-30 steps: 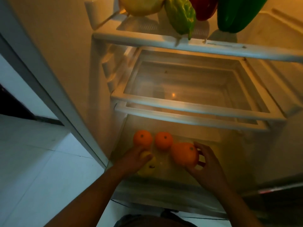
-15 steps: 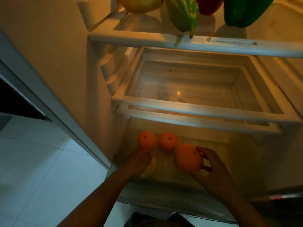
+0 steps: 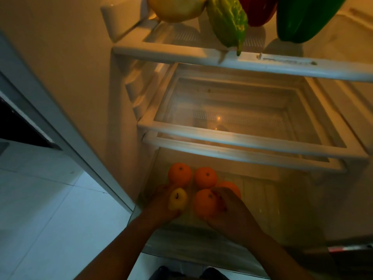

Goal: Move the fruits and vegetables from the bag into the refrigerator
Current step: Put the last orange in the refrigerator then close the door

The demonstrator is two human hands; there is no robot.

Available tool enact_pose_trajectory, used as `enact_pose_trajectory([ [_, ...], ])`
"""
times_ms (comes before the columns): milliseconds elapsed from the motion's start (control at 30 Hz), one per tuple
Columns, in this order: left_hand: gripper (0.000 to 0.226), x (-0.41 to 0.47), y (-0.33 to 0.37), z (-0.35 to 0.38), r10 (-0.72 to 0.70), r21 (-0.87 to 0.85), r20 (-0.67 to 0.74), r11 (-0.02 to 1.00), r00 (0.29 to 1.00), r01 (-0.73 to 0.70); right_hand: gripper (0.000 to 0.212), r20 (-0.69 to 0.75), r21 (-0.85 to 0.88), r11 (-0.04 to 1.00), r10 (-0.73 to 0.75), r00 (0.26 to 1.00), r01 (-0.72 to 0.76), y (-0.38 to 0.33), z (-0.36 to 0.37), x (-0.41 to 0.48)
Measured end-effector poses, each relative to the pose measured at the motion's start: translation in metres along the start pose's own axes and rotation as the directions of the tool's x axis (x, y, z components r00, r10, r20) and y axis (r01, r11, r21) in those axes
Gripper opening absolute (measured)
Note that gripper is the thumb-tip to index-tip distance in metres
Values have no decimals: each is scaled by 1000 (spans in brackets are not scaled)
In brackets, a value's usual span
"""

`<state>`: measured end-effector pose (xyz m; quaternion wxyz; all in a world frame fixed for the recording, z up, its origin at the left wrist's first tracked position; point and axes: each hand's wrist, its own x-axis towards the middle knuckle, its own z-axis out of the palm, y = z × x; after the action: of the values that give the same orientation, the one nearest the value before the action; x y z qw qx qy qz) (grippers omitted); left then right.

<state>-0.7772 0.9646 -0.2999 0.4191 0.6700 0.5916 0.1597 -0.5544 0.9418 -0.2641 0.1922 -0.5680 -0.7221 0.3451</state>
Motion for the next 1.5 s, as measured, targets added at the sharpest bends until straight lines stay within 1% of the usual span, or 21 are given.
enact_pose_trajectory([
  [67,24,-2,-2,1,-27,-6,-18,1000,999,27,76,53,-79,996,-40,998,44,-4,3,6],
  [133,27,-4,-1,3,-23,-7,-39,1000,999,23,82,112,-207,975,-58,992,80,-3,8,11],
  [200,27,-5,0,3,-6,-12,-51,1000,999,5,83,152,-307,946,-61,986,106,0,15,15],
  [333,33,-6,-6,7,14,-39,-31,999,999,-16,76,182,-383,920,-14,983,84,9,25,18],
  [400,44,-6,-9,8,-6,-27,-5,1000,1000,6,70,164,-401,913,-11,986,77,15,31,19],
  [433,49,-6,-11,8,-15,-23,5,1000,1000,15,62,126,-420,904,-28,992,79,18,37,21],
  [500,55,-5,-13,6,-20,-18,12,1000,1000,20,40,2,-462,886,-44,999,40,17,41,25],
  [533,59,-4,-16,5,-24,-27,14,999,1000,24,35,-18,-467,884,-25,1000,13,19,42,26],
  [567,59,-4,-15,4,-25,-39,17,999,1000,26,40,23,-468,883,-25,999,33,21,43,25],
  [633,50,-4,-13,3,-27,-30,23,999,999,28,64,142,-457,883,-53,988,113,21,40,21],
  [667,49,-3,-14,4,-27,-30,29,999,999,28,71,163,-446,886,-56,985,124,20,36,17],
  [733,55,-1,-17,4,-13,-14,23,1000,1000,14,70,140,-408,909,-26,990,82,14,28,15],
  [833,58,4,-26,6,-14,53,28,999,1000,12,62,54,-387,922,25,998,-2,13,21,14],
  [933,62,7,-27,8,-8,105,25,994,1000,5,61,-79,-384,921,38,996,-65,22,14,8],
  [1033,70,5,-20,5,6,94,-5,996,1000,-5,63,-199,-327,937,63,978,-127,29,5,7],
  [1133,79,1,-14,3,-10,51,-26,999,1000,11,62,-162,-315,934,124,979,-170,37,-3,10],
  [1200,80,-1,-13,3,-9,41,-30,999,1000,10,64,-119,-286,939,164,979,-192,42,-5,12],
  [1267,77,-2,-12,3,1,56,-17,998,1000,0,73,-64,-267,942,191,979,-201,43,-5,12],
  [1333,69,-1,-10,3,1,68,-6,998,1000,0,80,-30,-270,940,207,978,-208,44,-3,14],
  [1467,55,0,-15,2,-15,90,12,996,1000,13,77,-110,-209,943,239,965,-257,49,0,18],
  [1500,51,0,-13,2,-9,100,1,995,1000,8,76,-112,-210,940,249,962,-268,50,1,19],
])
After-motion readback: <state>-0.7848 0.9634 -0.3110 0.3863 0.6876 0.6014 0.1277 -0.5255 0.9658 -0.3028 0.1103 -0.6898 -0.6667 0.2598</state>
